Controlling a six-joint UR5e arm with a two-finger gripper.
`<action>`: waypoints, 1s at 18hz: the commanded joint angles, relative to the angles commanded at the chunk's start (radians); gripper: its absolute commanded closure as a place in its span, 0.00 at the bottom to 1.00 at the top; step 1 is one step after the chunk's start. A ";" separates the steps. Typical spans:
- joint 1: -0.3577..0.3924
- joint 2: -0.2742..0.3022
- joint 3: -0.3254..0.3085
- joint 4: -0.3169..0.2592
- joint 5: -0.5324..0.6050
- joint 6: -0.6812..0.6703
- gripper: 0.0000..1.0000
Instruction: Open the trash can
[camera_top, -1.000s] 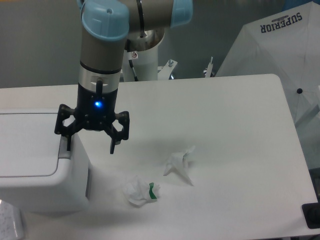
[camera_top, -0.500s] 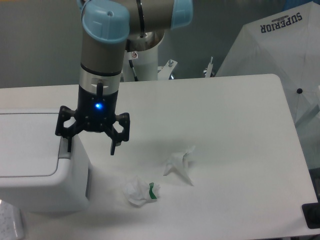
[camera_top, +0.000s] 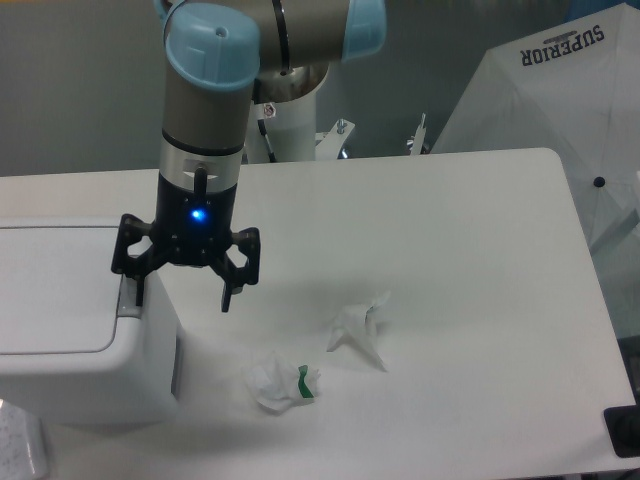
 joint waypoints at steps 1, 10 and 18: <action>0.000 0.000 -0.002 0.000 0.000 0.000 0.00; 0.002 -0.008 0.012 -0.005 -0.002 0.003 0.00; 0.002 -0.006 0.005 0.000 -0.002 0.003 0.00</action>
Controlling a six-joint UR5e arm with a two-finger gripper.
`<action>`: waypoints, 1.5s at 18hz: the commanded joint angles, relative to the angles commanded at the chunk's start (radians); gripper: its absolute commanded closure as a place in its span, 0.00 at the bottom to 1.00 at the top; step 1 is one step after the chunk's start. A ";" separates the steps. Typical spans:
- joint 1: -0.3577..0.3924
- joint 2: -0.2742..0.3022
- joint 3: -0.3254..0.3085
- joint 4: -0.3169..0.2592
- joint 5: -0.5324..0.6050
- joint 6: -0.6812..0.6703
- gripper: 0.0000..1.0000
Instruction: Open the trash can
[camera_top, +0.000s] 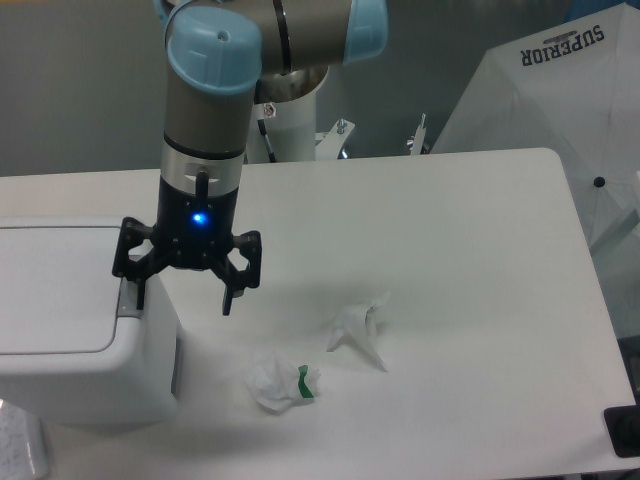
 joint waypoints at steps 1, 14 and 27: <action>0.000 0.000 0.002 0.002 0.000 0.000 0.00; 0.000 -0.003 -0.002 0.009 0.000 0.008 0.00; 0.000 -0.003 -0.003 0.015 0.000 0.008 0.00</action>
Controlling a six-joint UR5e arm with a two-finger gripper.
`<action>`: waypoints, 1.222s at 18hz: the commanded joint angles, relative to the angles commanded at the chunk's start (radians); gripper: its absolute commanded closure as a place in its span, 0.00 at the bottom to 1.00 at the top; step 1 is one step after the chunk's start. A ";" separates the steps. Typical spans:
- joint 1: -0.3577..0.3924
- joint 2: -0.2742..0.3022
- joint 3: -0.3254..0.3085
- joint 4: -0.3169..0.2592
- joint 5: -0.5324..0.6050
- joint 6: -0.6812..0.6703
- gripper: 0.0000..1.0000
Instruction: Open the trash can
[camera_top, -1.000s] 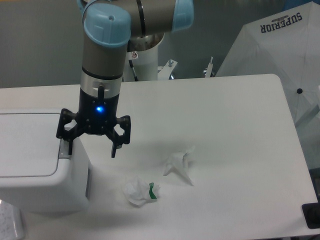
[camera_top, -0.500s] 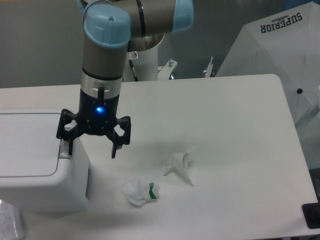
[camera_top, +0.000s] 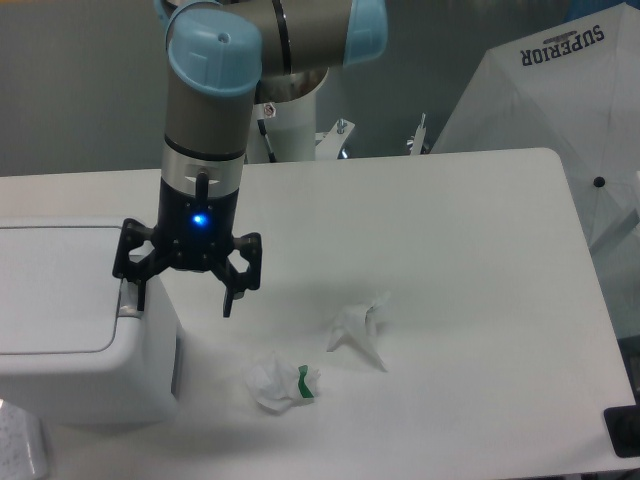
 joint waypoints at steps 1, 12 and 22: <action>0.000 0.000 0.000 0.000 0.000 0.002 0.00; 0.000 -0.005 -0.002 0.000 0.000 0.002 0.00; 0.049 0.011 0.063 0.006 0.000 0.015 0.00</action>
